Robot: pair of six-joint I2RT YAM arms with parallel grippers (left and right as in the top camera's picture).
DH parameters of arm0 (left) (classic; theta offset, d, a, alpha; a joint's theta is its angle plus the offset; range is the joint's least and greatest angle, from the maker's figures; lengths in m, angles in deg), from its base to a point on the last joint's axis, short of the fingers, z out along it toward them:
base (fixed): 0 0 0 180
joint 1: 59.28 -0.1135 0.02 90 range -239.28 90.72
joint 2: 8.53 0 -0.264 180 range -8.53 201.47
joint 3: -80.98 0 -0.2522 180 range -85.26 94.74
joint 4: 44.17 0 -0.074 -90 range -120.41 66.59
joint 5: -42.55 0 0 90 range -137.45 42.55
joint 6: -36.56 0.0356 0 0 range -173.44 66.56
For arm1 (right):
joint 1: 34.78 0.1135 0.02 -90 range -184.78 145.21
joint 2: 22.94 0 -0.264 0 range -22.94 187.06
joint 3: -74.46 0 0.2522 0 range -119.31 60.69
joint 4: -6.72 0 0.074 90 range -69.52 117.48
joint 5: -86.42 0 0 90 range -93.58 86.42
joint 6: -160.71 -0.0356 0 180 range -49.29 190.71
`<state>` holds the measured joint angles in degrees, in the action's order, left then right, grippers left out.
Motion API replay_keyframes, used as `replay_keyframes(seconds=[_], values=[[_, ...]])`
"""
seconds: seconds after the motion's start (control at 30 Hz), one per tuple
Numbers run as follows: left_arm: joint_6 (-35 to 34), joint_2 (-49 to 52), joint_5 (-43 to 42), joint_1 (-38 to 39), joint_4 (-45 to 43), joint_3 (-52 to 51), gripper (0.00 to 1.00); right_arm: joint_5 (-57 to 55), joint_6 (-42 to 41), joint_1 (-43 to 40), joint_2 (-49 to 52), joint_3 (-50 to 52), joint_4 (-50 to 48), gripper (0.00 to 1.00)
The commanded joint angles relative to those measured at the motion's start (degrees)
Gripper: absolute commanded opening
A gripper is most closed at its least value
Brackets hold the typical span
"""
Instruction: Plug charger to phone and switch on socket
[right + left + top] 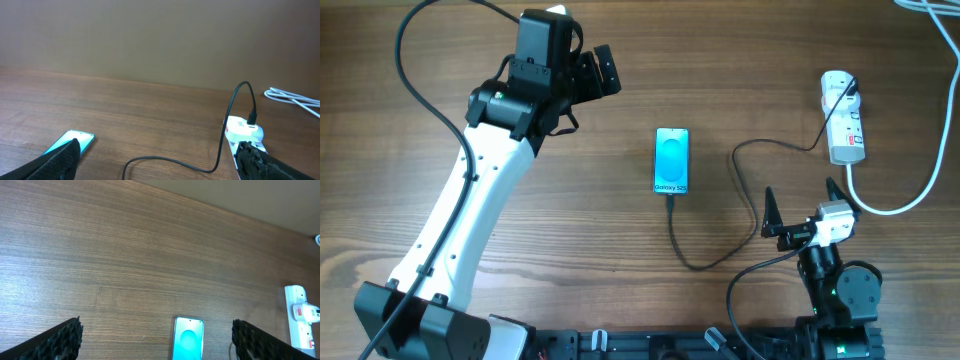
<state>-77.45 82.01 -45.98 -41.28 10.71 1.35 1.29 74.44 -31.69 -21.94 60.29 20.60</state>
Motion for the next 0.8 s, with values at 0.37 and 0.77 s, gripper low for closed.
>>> replay_keyframes(seconds=[0.37, 0.77], values=[[1.2, 0.3, 1.7, -0.5, 4.7, -0.3, 1.00, -0.7, -0.9, 0.3, -0.7, 0.1, -0.2, 1.00], [8.9, -5.6, 1.2, -1.3, 5.6, -6.3, 1.00, -0.7, -0.9, 0.3, -0.7, 0.1, -0.2, 1.00]])
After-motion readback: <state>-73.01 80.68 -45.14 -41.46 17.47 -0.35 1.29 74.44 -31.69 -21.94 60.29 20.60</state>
